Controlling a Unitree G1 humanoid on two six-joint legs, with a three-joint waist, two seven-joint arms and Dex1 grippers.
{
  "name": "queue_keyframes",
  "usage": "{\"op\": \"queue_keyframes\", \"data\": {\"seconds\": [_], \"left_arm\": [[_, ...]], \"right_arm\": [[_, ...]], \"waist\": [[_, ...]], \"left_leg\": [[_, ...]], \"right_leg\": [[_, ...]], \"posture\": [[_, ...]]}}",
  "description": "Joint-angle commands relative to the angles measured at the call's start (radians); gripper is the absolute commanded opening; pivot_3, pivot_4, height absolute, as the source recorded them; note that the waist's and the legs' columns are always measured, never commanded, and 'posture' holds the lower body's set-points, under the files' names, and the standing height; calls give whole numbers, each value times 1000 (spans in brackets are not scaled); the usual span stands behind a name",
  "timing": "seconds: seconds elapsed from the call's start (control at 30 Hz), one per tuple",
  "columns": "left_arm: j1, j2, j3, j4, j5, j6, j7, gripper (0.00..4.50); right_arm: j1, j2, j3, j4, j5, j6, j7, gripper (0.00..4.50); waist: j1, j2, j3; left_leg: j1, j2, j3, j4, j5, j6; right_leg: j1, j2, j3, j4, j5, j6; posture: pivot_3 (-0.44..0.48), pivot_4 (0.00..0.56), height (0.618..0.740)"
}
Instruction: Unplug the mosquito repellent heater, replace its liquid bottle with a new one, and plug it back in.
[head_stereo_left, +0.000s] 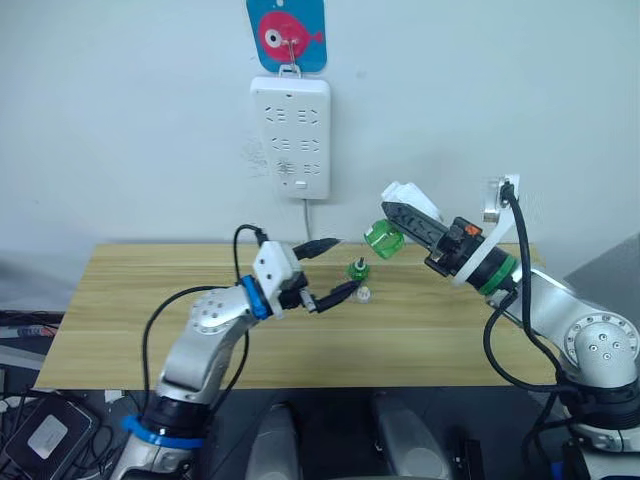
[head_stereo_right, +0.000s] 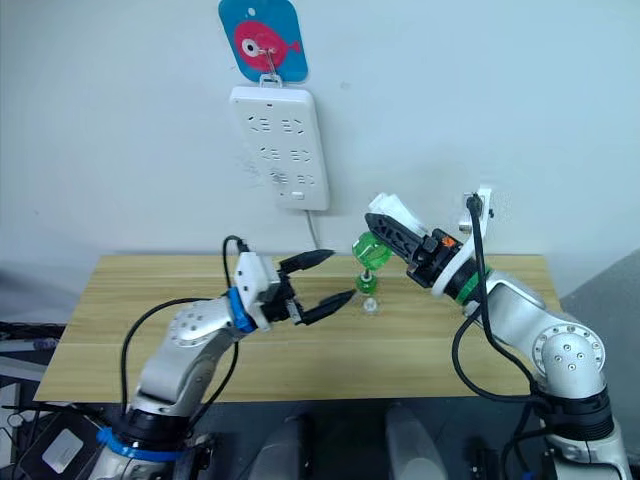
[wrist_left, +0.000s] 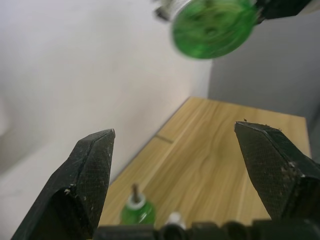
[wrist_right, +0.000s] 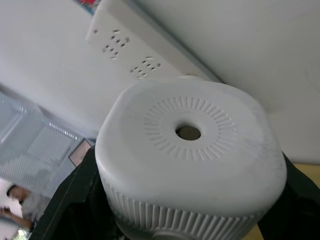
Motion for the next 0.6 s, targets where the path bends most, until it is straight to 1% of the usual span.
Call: {"op": "queue_keyframes", "data": {"seconds": [0.03, 0.07, 0.17, 0.3, 0.4, 0.53, 0.6], "left_arm": [[-15, 60, 131, -25, -39, 25, 26, 4178], [-25, 73, 155, -16, -52, 42, 32, 4178], [-73, 139, 202, 26, -84, 87, -14, 4178], [-192, 206, 232, 134, -126, 156, -66, 4178], [-275, 223, 224, 229, -123, 174, -99, 4178], [-376, 217, 197, 373, -86, 158, -132, 4178], [-417, 212, 185, 430, -99, 190, -172, 4178]], "right_arm": [[-38, -33, -7, -43, -67, 22, 80, 3122], [-43, -39, -7, -40, -78, 28, 94, 3122], [-60, -60, -7, -31, -112, 55, 127, 3122], [-89, -64, -18, -10, -113, 88, 129, 3122], [-103, -67, -22, -1, -129, 105, 140, 3122], [-116, -63, -26, 3, -130, 122, 142, 3122], [-123, -65, -28, 1, -126, 131, 145, 3122]], "waist": [[1, 0, 0], [2, 0, 0], [6, 0, 0], [8, 0, 0], [7, 0, 0], [6, 0, 0], [6, 0, 0]], "left_leg": [[0, 0, 0, 0, 0, 0], [0, 0, 0, 0, 0, 0], [0, 0, 0, 0, 0, 0], [0, 0, 0, 1, 0, 0], [0, 0, 0, 1, 0, 0], [0, 0, 0, 1, 0, 0], [0, 0, 0, 1, 0, 0]], "right_leg": [[0, 0, 0, 0, 0, 0], [0, 0, 0, 0, 0, 0], [0, 0, -1, 0, 0, 0], [0, 0, -1, 0, 0, 0], [0, 0, -1, 0, 0, 0], [0, 0, -2, 0, 0, 0], [0, 0, -2, 1, 0, 0]], "posture": [[-156, 207, 725], [-148, 205, 725], [-138, 201, 725], [-133, 196, 725], [-135, 194, 725], [-138, 195, 725], [-142, 196, 725]]}}
